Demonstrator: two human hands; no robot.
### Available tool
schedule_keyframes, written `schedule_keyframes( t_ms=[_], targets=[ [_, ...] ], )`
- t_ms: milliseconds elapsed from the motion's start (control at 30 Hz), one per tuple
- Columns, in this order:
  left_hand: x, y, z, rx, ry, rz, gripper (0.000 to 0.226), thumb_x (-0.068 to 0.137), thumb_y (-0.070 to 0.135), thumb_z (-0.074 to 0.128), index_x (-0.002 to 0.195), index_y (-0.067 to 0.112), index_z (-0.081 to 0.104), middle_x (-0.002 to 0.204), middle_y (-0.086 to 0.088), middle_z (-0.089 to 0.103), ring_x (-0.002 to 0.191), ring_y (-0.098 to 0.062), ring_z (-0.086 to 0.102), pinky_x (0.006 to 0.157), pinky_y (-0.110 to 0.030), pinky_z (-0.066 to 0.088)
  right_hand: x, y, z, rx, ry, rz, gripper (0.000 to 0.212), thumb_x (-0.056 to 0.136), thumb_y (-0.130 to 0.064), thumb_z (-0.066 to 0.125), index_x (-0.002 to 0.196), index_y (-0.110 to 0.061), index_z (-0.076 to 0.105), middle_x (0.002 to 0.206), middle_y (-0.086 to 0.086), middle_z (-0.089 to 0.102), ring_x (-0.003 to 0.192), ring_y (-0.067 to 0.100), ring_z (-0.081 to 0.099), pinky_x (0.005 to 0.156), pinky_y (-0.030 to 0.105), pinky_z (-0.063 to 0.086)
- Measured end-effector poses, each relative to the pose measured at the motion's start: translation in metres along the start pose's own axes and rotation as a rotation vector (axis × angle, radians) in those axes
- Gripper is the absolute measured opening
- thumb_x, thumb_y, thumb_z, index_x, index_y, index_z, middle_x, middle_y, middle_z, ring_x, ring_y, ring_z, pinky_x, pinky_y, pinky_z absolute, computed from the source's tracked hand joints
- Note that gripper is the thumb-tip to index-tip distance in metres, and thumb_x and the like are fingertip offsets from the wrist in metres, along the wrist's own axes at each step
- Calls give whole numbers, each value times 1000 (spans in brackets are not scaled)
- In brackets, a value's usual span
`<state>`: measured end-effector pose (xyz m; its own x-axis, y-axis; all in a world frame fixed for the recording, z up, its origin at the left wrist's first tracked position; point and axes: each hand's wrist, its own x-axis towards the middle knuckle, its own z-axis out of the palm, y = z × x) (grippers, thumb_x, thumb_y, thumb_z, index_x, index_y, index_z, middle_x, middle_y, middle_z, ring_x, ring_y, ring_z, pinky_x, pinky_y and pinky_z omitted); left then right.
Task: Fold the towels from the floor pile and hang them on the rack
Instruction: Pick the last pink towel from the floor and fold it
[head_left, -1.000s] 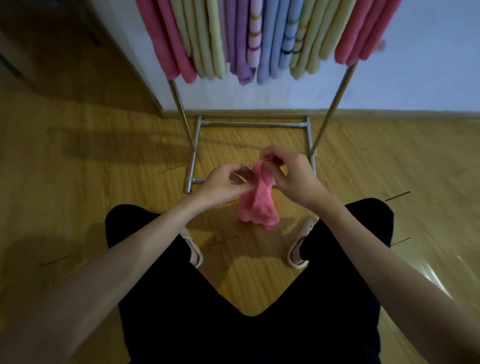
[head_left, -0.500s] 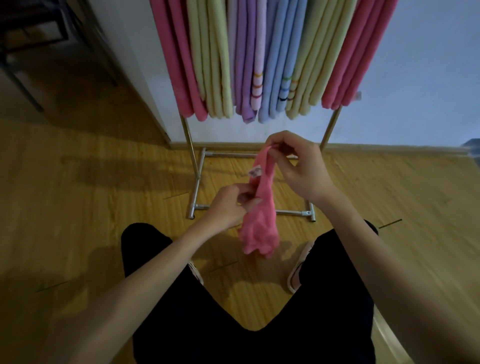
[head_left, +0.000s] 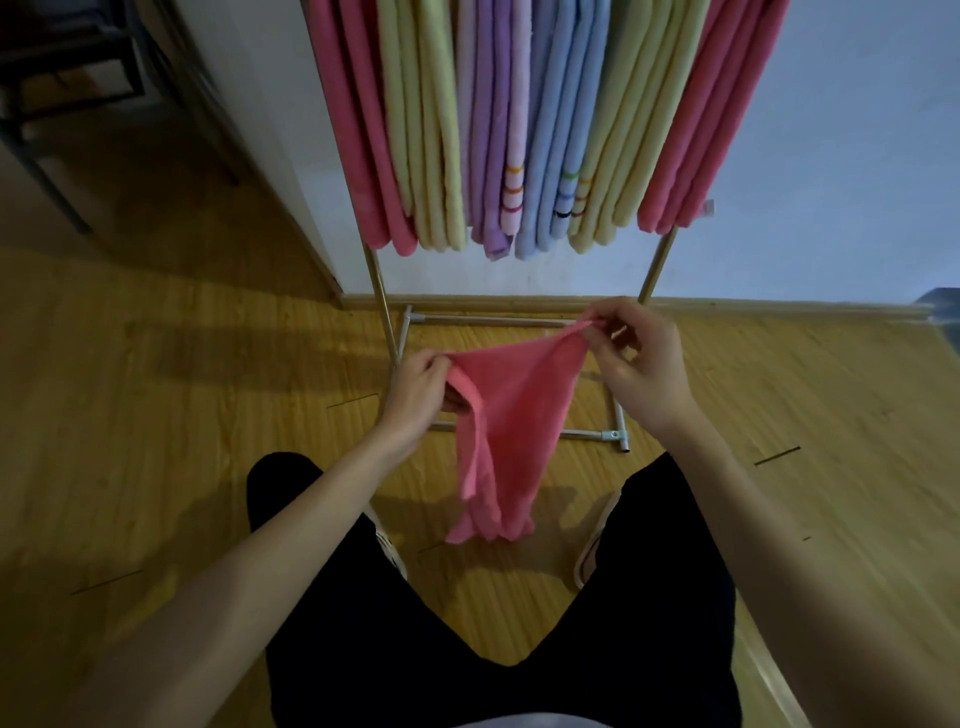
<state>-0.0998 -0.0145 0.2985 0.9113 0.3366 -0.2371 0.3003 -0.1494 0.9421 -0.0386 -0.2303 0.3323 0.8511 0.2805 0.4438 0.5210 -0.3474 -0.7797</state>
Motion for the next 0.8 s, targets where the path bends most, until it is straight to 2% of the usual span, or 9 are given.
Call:
schedule_keyframes(
  t_ms=[67,200,300,367,433,500,667,800],
  targets=[
    [-1,7,-2,-36,80,3,27,101,12,35,91,6,60,82,-15,62,76,-30,66,66,-39,58,-10,13,-2,-43,-29,25,13,83,4,61,89,-7,63,81,-1,63,72,4,56,61,14,43],
    [-4,17,-2,-21,138,67,29,101,19,36,93,6,61,95,-23,65,88,-35,65,78,-52,56,-29,34,0,-157,-107,-21,11,82,5,62,85,-6,61,82,0,58,71,7,56,60,26,51],
    [-8,24,-2,-24,139,82,31,101,20,37,94,5,63,94,-23,66,87,-34,66,79,-55,55,-42,39,6,-271,-157,-72,13,84,0,60,90,-9,53,81,0,57,62,13,54,52,31,46],
    [-10,30,-2,-27,129,80,31,100,20,37,94,4,63,94,-24,66,87,-36,66,78,-57,54,-50,38,12,-336,-177,-131,14,88,-6,54,95,-14,45,86,4,57,61,13,49,49,28,41],
    [-12,35,-3,-31,126,77,31,100,19,38,94,3,63,95,-26,65,88,-38,65,80,-58,53,-56,38,17,-399,-238,-213,5,93,-16,43,97,-15,46,91,6,55,63,18,52,45,31,43],
    [-14,39,-4,-44,132,74,30,100,15,37,94,1,63,96,-27,65,89,-38,66,81,-56,53,-60,38,24,-432,-307,-257,17,94,-20,38,94,-11,53,93,5,55,67,21,56,44,31,45],
    [-19,42,-6,-69,153,73,30,100,12,37,90,3,64,93,-26,67,86,-37,67,80,-53,55,-66,31,41,-227,-397,-134,19,82,-8,50,91,-12,66,91,-5,60,64,10,56,51,35,49],
    [-17,41,-10,-85,201,58,29,99,14,38,88,6,64,91,-24,68,85,-36,68,79,-55,55,-65,23,48,-37,-439,-21,28,76,-17,48,93,-12,68,91,-4,61,73,13,61,58,32,52]
  ],
)
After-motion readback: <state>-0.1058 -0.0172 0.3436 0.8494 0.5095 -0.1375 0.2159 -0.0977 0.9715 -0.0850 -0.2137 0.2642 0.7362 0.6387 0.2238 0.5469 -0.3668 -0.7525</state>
